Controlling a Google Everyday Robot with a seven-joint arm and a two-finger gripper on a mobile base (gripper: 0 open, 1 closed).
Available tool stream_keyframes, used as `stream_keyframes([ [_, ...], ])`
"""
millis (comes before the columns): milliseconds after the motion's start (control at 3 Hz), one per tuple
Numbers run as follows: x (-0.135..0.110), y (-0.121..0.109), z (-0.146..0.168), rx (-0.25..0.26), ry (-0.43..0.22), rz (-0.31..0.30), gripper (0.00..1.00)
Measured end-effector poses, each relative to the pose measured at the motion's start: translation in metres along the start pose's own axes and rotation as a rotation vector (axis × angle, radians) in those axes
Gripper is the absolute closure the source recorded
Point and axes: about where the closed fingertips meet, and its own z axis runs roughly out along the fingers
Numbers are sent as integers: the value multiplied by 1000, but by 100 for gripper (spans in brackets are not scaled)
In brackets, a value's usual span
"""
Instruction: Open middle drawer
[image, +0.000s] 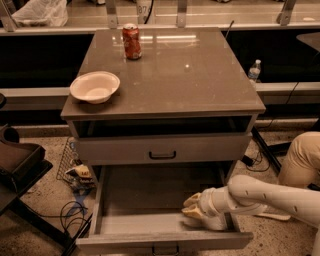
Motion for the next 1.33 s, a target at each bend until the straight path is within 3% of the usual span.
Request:
stream_keyframes([
  [333,21,22,-1,-9,-2,48,87],
  [667,46,59,1,-25,-1,105,100],
  [1000,44,57,0,-26,-1,107,100],
  [1333,64,91,3,-56,-6,153,100],
])
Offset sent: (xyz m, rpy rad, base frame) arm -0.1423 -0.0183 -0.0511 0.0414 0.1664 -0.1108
